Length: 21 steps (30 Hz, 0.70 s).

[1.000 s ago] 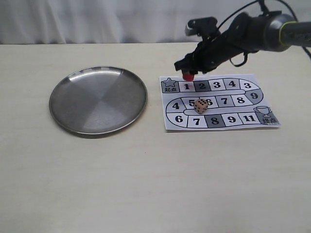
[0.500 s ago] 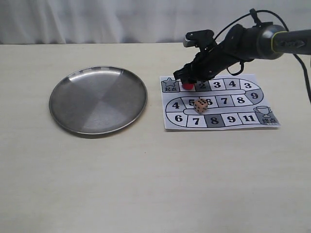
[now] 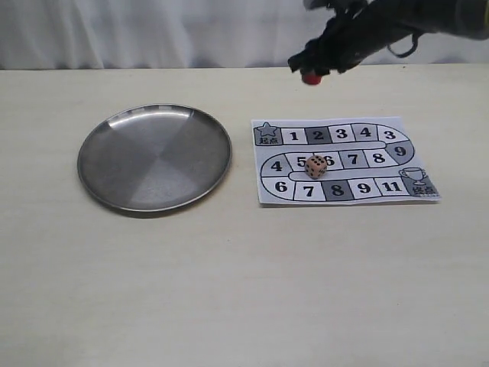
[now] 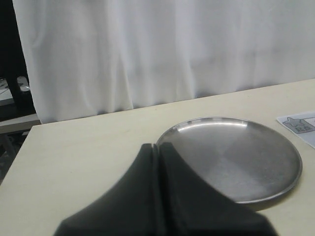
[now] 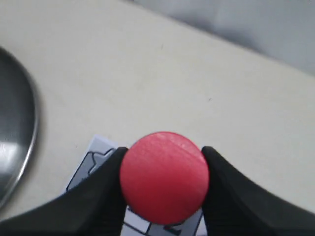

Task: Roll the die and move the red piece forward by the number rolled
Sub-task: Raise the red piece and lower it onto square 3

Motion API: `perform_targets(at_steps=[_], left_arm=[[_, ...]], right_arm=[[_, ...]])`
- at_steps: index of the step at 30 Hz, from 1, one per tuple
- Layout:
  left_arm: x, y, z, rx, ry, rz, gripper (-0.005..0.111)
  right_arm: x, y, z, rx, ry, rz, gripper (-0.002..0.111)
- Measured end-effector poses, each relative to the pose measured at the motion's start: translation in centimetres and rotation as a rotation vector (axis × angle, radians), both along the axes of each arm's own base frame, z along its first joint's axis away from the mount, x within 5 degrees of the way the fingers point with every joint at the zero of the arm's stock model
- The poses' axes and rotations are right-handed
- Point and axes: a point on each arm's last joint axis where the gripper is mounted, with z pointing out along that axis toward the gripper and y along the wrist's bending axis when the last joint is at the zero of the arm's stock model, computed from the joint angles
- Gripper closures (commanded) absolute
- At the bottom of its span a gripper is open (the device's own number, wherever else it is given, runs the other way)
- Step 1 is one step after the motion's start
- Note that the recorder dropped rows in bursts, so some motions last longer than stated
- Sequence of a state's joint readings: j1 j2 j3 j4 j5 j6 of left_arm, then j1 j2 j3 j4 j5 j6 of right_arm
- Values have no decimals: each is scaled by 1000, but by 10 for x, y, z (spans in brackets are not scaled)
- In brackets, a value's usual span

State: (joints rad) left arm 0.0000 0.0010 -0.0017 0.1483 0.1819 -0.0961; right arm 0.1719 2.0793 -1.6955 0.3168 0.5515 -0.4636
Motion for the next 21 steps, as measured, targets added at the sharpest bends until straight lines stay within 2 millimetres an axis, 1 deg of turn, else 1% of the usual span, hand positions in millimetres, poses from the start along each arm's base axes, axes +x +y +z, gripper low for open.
perform_targets(at_steps=[2, 3, 5, 6, 9, 10, 11, 12, 13, 14, 15, 21], left_arm=[[0, 0, 0, 0, 0, 0, 107], [0, 0, 0, 0, 0, 0, 107], [0, 0, 0, 0, 0, 0, 107], [0, 0, 0, 0, 0, 0, 107], [0, 0, 0, 0, 0, 0, 107], [0, 0, 0, 0, 0, 0, 107], [0, 0, 0, 0, 0, 0, 107], [0, 0, 0, 0, 0, 0, 107], [0, 0, 0, 0, 0, 0, 107], [0, 0, 0, 0, 0, 0, 107], [0, 0, 0, 0, 0, 0, 107], [0, 0, 0, 0, 0, 0, 107]], right_arm=[[-2, -7, 20, 9, -50, -20, 104], [-3, -11, 26, 12, -66, -30, 104], [-2, -17, 29, 17, -73, -49, 104], [-2, -19, 27, 17, -70, -56, 104], [4, -21, -8, 5, -10, -74, 104], [8, -21, -30, -2, 31, -76, 104], [10, -21, -40, -6, 50, -76, 104], [13, -20, -66, -15, 101, -77, 104], [14, -20, -79, -19, 129, -77, 104], [15, -20, -105, -33, 179, -74, 104], [15, -21, -120, -46, 203, -73, 104], [16, -21, -121, -50, 198, -73, 104]])
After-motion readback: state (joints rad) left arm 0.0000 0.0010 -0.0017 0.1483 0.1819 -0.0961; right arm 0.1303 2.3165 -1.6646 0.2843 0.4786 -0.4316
